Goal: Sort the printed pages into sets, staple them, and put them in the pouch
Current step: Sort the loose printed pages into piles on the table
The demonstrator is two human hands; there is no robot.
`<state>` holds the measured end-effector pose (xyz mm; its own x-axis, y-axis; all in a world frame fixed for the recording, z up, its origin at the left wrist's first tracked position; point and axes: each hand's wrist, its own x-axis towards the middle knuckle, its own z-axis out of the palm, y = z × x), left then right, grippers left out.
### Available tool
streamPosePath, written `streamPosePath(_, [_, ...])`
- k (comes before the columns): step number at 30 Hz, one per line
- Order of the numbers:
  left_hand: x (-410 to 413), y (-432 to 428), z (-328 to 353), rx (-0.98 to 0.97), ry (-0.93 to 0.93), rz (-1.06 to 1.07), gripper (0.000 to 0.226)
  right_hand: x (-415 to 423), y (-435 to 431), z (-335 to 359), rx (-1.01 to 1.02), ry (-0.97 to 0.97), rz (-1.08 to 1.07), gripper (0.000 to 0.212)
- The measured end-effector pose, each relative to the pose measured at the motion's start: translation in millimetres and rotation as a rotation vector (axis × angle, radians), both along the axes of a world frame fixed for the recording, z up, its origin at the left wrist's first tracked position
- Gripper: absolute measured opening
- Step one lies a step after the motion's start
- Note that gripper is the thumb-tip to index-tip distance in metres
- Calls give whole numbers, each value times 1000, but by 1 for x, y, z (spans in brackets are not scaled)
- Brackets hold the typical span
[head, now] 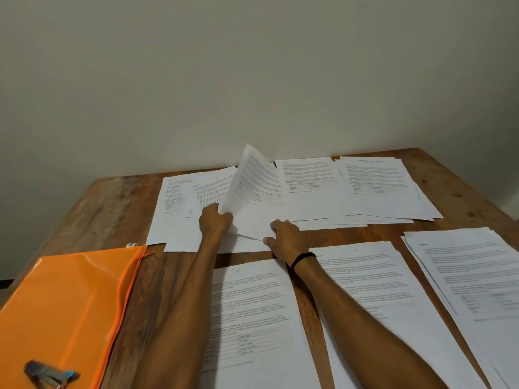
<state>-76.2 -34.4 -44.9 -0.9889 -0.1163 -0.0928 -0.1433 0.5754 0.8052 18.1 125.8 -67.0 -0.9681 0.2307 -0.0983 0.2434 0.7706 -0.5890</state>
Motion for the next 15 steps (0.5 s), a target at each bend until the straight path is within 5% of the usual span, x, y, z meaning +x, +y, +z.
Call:
streamPosePath(6, [27, -28, 14, 347, 98, 209, 30, 13, -5, 27, -258, 242, -216, 66])
streamPosePath(11, [71, -65, 43, 626, 71, 273, 30, 19, 2, 63, -679, 189, -282, 85])
streamPosePath(13, [101, -78, 49, 651, 34, 238, 35, 29, 1, 76, -859, 132, -239, 81])
streamPosePath(15, [135, -91, 53, 561, 1, 194, 34, 42, 0, 83, -916, 139, -150, 54])
